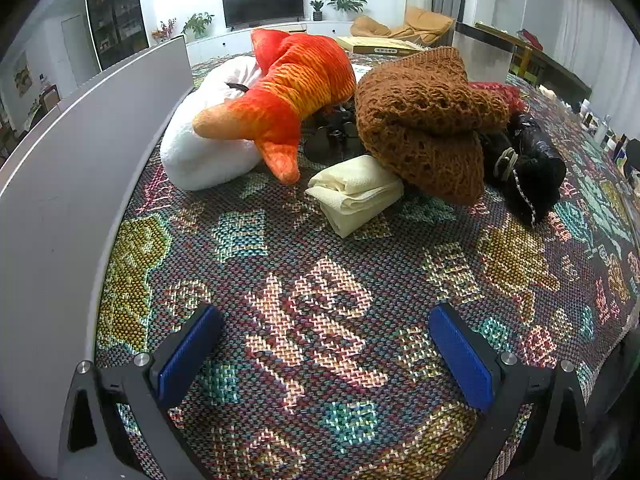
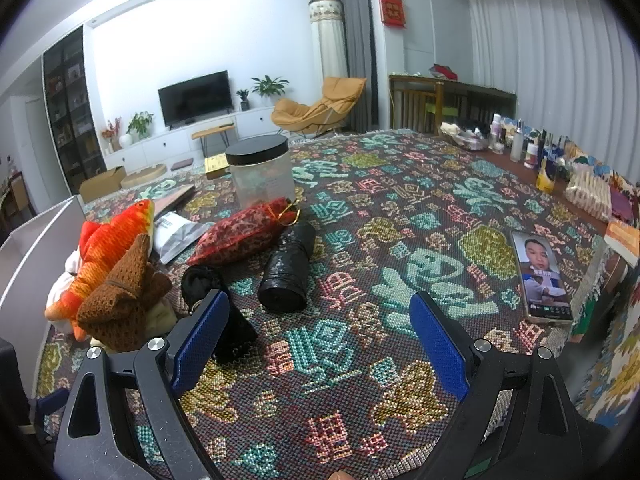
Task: Organize soft objects
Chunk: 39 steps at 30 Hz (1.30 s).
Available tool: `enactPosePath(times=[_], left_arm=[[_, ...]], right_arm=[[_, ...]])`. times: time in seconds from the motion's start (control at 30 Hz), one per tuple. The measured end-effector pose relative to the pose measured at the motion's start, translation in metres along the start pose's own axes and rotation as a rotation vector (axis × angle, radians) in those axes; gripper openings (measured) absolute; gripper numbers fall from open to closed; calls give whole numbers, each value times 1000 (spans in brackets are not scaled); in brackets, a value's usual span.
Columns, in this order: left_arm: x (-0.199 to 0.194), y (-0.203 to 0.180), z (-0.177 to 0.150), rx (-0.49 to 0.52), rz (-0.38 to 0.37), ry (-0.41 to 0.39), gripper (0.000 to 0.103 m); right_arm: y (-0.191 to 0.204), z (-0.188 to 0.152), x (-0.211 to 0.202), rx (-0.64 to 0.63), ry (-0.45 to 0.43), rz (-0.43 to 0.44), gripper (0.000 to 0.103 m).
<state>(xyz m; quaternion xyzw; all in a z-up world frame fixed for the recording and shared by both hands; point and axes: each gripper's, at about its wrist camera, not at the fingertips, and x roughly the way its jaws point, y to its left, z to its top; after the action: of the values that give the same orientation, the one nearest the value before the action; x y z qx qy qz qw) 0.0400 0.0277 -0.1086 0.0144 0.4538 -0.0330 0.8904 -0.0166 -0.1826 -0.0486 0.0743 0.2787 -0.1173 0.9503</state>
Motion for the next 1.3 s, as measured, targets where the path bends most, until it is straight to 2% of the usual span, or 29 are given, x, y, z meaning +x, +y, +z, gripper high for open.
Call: enactPosePath(times=[1.3], left_arm=[[0,0,-2,-1,2,-4,103]], right_arm=[[-3,1,1,12,2,1,93]])
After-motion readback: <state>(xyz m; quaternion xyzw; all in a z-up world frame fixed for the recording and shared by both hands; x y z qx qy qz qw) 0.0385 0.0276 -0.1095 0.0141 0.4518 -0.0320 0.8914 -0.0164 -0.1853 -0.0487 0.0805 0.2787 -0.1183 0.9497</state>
